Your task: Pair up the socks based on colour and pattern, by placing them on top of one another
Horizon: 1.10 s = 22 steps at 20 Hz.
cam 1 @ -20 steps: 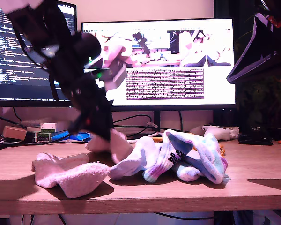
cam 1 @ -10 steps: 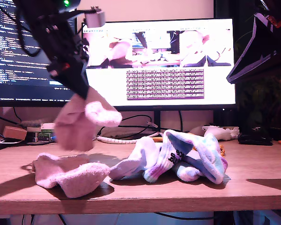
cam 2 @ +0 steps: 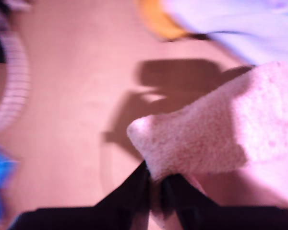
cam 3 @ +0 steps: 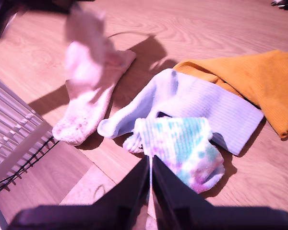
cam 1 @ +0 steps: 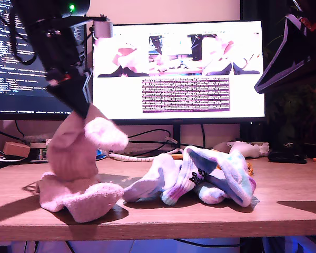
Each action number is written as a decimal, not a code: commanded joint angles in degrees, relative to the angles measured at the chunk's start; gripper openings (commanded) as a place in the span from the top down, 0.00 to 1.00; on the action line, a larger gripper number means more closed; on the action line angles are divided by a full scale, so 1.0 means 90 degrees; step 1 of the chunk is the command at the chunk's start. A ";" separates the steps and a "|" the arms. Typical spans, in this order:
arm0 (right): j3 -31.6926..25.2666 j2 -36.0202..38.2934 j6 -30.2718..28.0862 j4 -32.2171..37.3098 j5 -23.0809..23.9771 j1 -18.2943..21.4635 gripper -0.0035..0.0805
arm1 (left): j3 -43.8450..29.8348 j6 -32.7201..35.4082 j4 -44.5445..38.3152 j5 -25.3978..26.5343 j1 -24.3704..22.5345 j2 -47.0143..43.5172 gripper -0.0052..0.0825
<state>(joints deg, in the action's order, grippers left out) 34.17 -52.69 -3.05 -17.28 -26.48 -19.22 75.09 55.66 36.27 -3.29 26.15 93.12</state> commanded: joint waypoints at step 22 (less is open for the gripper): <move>-0.0034 -0.0034 0.0007 0.0044 -0.0308 -0.0029 0.97 | -0.0765 -0.1217 0.1015 -0.1353 -0.0053 0.0772 0.29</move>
<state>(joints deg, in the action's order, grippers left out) 34.17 -52.71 -3.03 -17.39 -28.91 -19.22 67.70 45.30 45.39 -15.53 25.50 100.73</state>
